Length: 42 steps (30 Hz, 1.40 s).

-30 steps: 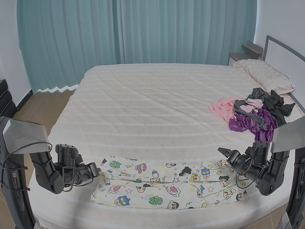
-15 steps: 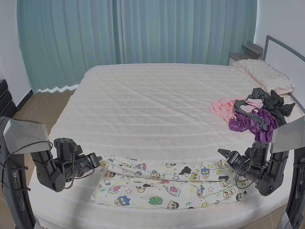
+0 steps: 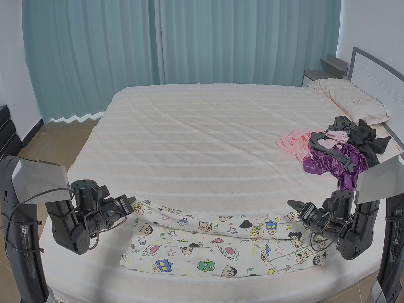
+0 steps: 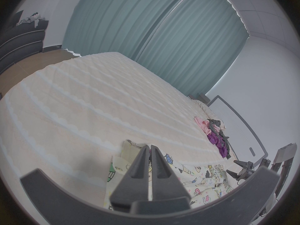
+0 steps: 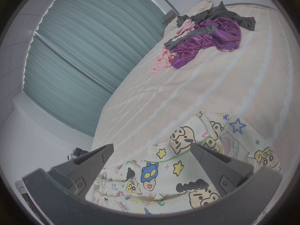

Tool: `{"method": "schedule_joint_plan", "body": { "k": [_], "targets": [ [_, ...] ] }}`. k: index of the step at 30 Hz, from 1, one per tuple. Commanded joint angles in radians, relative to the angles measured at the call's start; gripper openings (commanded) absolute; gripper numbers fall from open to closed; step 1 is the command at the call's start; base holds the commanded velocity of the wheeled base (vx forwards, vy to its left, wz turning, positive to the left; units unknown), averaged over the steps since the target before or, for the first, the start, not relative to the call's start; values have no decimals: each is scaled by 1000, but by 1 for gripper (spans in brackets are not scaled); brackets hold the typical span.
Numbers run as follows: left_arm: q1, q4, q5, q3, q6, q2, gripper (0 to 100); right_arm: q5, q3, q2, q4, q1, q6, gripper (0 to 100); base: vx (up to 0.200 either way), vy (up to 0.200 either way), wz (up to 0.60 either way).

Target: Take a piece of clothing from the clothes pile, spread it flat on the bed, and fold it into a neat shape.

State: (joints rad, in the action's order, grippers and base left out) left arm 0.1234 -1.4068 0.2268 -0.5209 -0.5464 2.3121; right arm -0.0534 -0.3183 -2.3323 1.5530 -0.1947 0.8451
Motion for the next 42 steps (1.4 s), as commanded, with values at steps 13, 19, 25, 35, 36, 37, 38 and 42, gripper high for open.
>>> {"method": "schedule_joint_plan", "body": {
  "k": [13,19,25,35,36,37,38,42],
  "targets": [
    [-5,-162,-47,252,171,161,0,-2,-10,-44,15,11,-6,100,0,0,0],
    [-2,-164,-44,305,190,161,0,-2,-10,-44,15,11,-6,100,0,0,0],
    [-2,-164,-47,315,201,164,0,-2,-10,-42,15,8,-6,100,0,0,0],
    [-7,-164,-47,306,34,148,100,-3,-25,-16,15,-2,-8,100,0,0,0],
    [-18,-164,-46,312,-1,127,100,-3,-28,-12,15,-2,-8,100,0,0,0],
    [-42,-164,-35,331,-32,90,100,-5,-30,-10,15,-5,-8,100,0,0,0],
    [-47,-164,-34,337,-37,84,100,-3,-30,-10,15,-6,-8,100,0,0,0],
    [-85,-164,11,387,-64,75,100,-3,-42,-10,15,-8,-12,100,0,0,0]
  ]
}}
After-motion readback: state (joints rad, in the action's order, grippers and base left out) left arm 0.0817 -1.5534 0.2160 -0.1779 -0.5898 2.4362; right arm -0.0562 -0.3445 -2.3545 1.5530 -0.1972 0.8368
